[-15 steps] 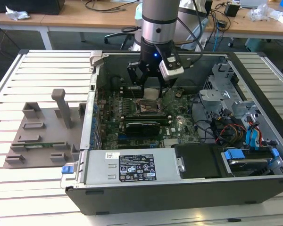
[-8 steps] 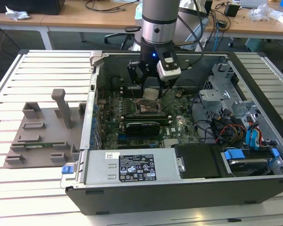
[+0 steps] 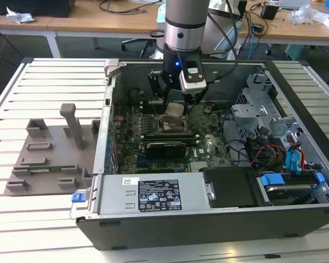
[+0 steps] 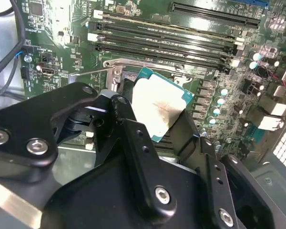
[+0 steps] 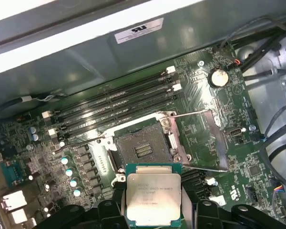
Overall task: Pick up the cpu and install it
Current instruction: 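Place the cpu into insertion slot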
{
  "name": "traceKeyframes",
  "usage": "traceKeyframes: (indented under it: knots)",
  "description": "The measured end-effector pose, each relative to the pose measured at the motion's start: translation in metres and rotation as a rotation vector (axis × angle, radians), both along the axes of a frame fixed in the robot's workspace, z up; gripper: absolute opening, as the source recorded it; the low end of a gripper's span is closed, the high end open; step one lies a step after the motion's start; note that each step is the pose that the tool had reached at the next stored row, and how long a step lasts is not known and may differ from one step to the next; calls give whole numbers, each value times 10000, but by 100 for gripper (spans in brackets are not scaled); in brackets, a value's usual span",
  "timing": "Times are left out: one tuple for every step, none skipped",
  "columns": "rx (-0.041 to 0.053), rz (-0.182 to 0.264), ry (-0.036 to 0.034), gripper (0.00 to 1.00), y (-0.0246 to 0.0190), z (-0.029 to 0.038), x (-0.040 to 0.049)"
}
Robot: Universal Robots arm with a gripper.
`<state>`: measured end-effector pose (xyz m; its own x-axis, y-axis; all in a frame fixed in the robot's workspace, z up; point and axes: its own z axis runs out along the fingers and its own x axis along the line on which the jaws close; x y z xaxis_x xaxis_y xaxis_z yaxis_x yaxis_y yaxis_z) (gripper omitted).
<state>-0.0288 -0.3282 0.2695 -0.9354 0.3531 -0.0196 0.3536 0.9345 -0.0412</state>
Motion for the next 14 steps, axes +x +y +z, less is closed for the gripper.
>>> traceKeyframes:
  knots:
    - [0, -64, 0, 55, 0, 0, 0]
    - [1, -130, 0, 55, 0, -1, 0]
    - [1, -300, 0, 55, 0, -2, 0]
    - [1, -506, 0, 55, 0, -2, 0]
    - [1, -619, 0, 55, 0, -3, 0]
    - [0, -763, 0, 55, 0, -4, 0]
    - [0, -832, 0, 55, 0, -4, 0]
    - [0, -912, 0, 55, 0, -5, 0]
    - [0, -1000, 0, 55, 0, -5, 0]
    - [0, -1073, 0, 55, 0, -6, 0]
    - [1, -1196, 0, 55, 0, -7, 0]
    - [0, -1322, 0, 55, 0, -8, 0]
    - [0, -1464, 0, 55, 0, -9, 0]
    - [1, -1545, 0, 55, 0, -9, 0]
